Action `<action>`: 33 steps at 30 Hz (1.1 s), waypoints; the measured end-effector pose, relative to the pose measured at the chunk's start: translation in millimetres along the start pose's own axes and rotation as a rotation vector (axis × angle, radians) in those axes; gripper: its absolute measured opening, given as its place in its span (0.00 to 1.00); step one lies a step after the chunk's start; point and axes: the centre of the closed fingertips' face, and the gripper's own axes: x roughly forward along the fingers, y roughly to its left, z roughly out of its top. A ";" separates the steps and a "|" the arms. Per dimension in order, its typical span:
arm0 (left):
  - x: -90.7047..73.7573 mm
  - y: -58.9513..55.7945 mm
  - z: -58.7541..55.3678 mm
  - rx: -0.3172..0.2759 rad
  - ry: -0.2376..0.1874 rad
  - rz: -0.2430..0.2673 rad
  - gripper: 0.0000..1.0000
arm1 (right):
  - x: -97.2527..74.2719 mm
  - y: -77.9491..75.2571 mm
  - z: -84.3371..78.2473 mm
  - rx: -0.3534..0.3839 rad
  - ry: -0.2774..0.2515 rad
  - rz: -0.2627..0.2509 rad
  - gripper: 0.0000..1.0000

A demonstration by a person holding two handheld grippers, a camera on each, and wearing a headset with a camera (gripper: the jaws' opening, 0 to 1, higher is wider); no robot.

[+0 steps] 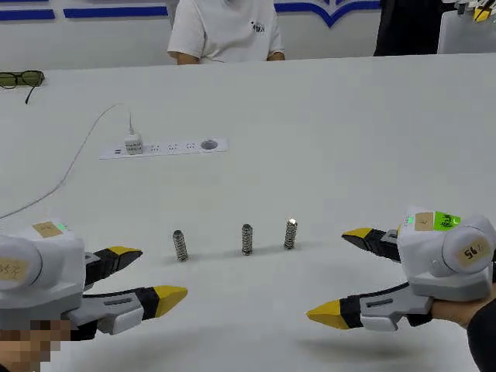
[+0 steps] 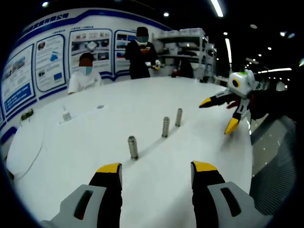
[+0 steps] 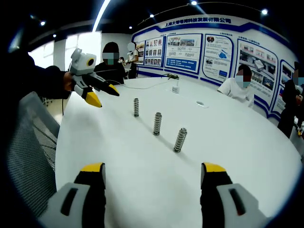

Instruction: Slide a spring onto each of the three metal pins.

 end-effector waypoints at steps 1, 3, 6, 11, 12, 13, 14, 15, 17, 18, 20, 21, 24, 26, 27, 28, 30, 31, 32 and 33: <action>-0.8 -0.6 -1.1 -0.002 -0.001 0.001 0.60 | -0.1 0.1 0.4 0.001 -0.002 0.000 0.84; -2.3 -1.0 -3.9 -0.009 -0.002 0.006 0.60 | -0.3 0.1 1.6 0.007 -0.009 0.000 0.84; -3.6 -0.8 -8.1 -0.024 -0.007 0.012 0.61 | -0.9 0.3 4.1 0.011 -0.022 0.001 0.84; -4.7 -2.1 -16.8 -0.041 -0.006 0.019 0.63 | -1.1 0.6 7.1 0.012 -0.036 0.000 0.84; -5.0 -2.3 -18.2 -0.043 -0.005 0.019 0.63 | -1.3 0.6 8.2 0.017 -0.042 0.000 0.84; -5.2 -2.3 -19.9 -0.046 -0.007 0.019 0.63 | -1.8 0.4 9.2 0.022 -0.047 0.000 0.84; -5.4 -2.2 -20.6 -0.048 -0.009 0.020 0.63 | -2.1 0.0 9.7 0.023 -0.050 -0.001 0.84; -5.9 -3.1 -21.2 -0.052 -0.012 0.019 0.64 | -2.4 -0.5 9.9 0.024 -0.052 -0.003 0.84; -6.9 -4.6 -21.5 -0.055 -0.020 0.017 0.64 | -2.9 -0.9 10.5 0.030 -0.057 -0.004 0.84; -7.3 -4.8 -21.9 -0.057 -0.023 0.019 0.65 | -3.1 -1.0 11.0 0.033 -0.061 -0.004 0.84; -9.3 -5.8 -21.3 -0.066 -0.033 0.020 0.65 | -3.1 -1.0 11.5 0.035 -0.063 -0.004 0.84; -9.8 -6.0 -21.6 -0.069 -0.036 0.020 0.65 | -3.0 -0.8 11.7 0.035 -0.064 -0.003 0.84; -11.1 -6.9 -22.6 -0.073 -0.040 0.020 0.66 | -2.4 0.5 11.6 0.031 -0.061 0.000 0.84; -11.7 -7.3 -23.6 -0.075 -0.041 0.021 0.66 | -2.2 1.1 11.7 0.032 -0.062 0.003 0.84; -12.0 -7.2 -24.1 -0.076 -0.041 0.023 0.66 | -2.4 1.1 12.0 0.033 -0.063 0.003 0.84; -12.7 -7.1 -24.5 -0.080 -0.044 0.026 0.66 | -2.6 0.9 12.4 0.033 -0.065 0.002 0.84; -12.7 -6.6 -26.1 -0.091 -0.047 0.031 0.66 | -2.8 0.1 12.4 0.035 -0.067 0.000 0.84; -12.9 -6.8 -26.8 -0.094 -0.046 0.033 0.66 | -2.9 -0.2 12.3 0.036 -0.067 -0.001 0.84; -13.1 -7.3 -27.2 -0.097 -0.048 0.034 0.66 | -3.0 -0.3 12.1 0.037 -0.068 0.000 0.84; -13.5 -8.1 -27.6 -0.101 -0.049 0.034 0.66 | -3.1 -0.5 11.9 0.037 -0.067 -0.001 0.84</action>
